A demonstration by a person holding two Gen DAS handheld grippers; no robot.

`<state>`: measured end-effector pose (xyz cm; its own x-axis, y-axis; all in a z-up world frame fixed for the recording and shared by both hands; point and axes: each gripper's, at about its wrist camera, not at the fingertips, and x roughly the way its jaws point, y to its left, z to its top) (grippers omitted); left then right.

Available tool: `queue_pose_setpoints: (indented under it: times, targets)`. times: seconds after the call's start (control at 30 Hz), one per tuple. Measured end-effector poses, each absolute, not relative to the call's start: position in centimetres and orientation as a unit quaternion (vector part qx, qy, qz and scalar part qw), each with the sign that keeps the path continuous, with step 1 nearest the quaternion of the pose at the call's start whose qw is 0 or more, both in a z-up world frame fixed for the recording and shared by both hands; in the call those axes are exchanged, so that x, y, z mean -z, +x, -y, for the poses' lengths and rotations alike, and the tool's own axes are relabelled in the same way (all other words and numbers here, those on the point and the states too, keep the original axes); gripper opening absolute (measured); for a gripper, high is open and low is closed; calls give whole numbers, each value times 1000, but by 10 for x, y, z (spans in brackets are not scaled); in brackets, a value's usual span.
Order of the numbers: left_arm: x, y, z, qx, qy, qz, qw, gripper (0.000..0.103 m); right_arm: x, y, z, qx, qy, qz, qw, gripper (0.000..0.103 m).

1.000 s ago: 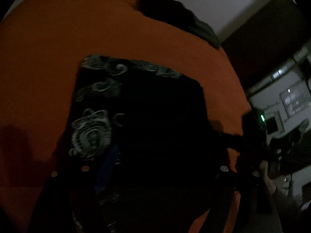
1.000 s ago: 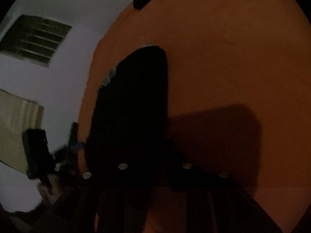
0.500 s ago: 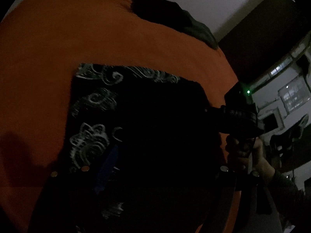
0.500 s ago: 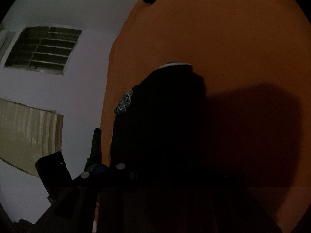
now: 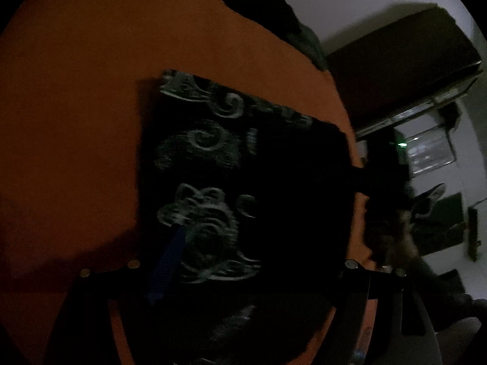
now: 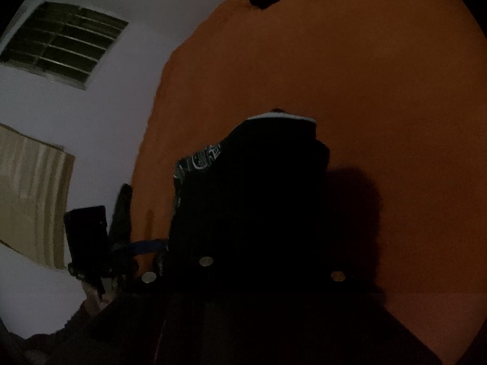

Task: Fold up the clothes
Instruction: 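Grip the folded shirt end with both grippers and raise it off the blanket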

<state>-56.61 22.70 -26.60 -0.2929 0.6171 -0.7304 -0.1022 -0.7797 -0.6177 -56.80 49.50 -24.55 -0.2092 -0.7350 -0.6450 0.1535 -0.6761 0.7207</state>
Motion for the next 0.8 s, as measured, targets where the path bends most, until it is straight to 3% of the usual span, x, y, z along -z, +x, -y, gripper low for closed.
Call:
queue_pose_setpoints:
  times: [0.27,0.43,0.47,0.53,0.57,0.6,0.8]
  targets:
    - [279,-616,-217,-759,-568,212,238,79,237,-566,-503,728,553,274,300,6]
    - [297,-625,-222,-726,-561,270,292,81,241,-567,-498,716,546,292,323,6]
    - [298,-625,-224,-724,-557,276,299,81,244,-568,-501,712,547,295,328,10]
    - [300,-624,-229,-719,-548,291,312,81,246,-567,-504,703,552,299,333,25]
    - [299,-623,-232,-715,-546,297,321,81,246,-568,-504,699,552,305,338,38]
    - [298,-621,-235,-710,-546,298,329,81,247,-566,-508,696,550,312,341,42]
    - [280,-616,-253,-702,-549,283,355,82,250,-546,-533,705,534,325,334,42]
